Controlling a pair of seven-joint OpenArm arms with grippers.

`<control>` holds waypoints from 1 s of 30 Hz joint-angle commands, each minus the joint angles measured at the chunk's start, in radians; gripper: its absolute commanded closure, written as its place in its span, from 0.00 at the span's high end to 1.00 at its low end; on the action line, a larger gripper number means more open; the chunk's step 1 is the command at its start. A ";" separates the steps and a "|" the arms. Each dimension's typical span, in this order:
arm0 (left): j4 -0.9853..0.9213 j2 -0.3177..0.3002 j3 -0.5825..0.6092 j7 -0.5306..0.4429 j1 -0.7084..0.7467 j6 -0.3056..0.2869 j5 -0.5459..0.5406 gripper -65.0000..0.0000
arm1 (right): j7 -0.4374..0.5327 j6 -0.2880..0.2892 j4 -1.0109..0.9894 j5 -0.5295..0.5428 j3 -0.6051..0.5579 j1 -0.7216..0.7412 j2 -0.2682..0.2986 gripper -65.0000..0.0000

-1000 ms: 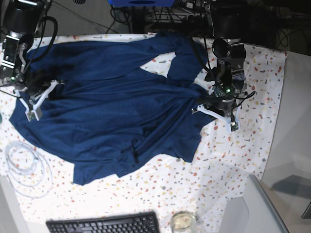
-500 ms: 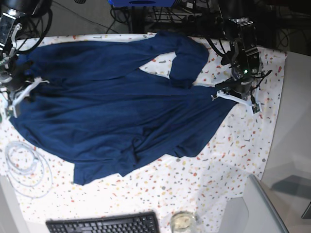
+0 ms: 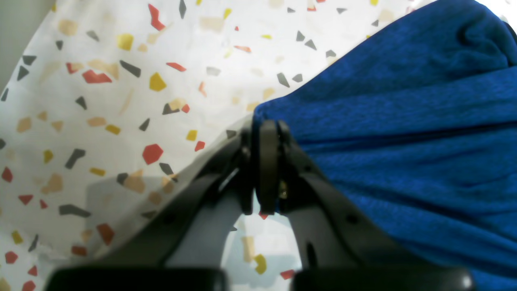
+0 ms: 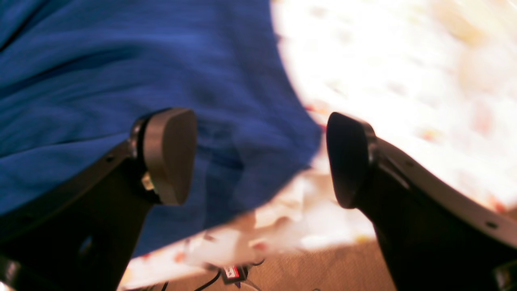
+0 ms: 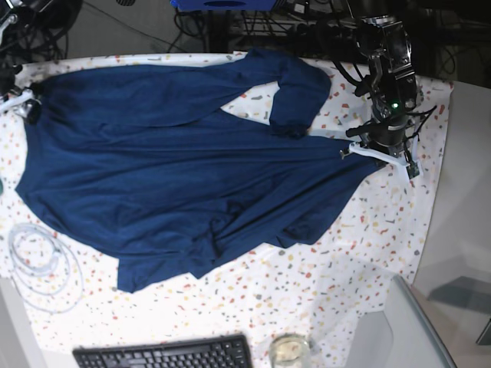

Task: Layout the t-shirt on the table in an organized manner, then fold the t-shirt properly
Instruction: 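Release the shirt with the right gripper and move it toward the collar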

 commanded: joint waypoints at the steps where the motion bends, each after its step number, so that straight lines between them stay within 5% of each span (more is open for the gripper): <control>1: 0.019 -0.006 -0.001 -0.022 -0.008 0.004 0.000 0.00 | 0.019 0.001 0.010 0.021 -0.001 0.007 0.013 0.71; 21: 0.041 -0.011 -0.001 -0.022 0.039 0.004 0.000 0.00 | 0.025 0.001 -0.228 0.019 -0.003 0.062 0.059 0.70; 23: 0.048 -0.011 -0.001 -0.022 0.042 0.004 0.000 0.00 | 0.024 0.001 -0.228 0.021 -0.004 0.062 0.057 0.59; 28: 0.062 -0.008 0.000 -0.021 0.042 0.004 0.000 0.00 | 0.016 0.001 -0.228 0.021 -0.004 0.084 0.057 0.09; 30: 0.062 -0.008 0.000 -0.021 0.042 0.004 0.000 0.00 | 0.016 0.001 -0.222 0.021 -0.006 0.085 0.059 0.03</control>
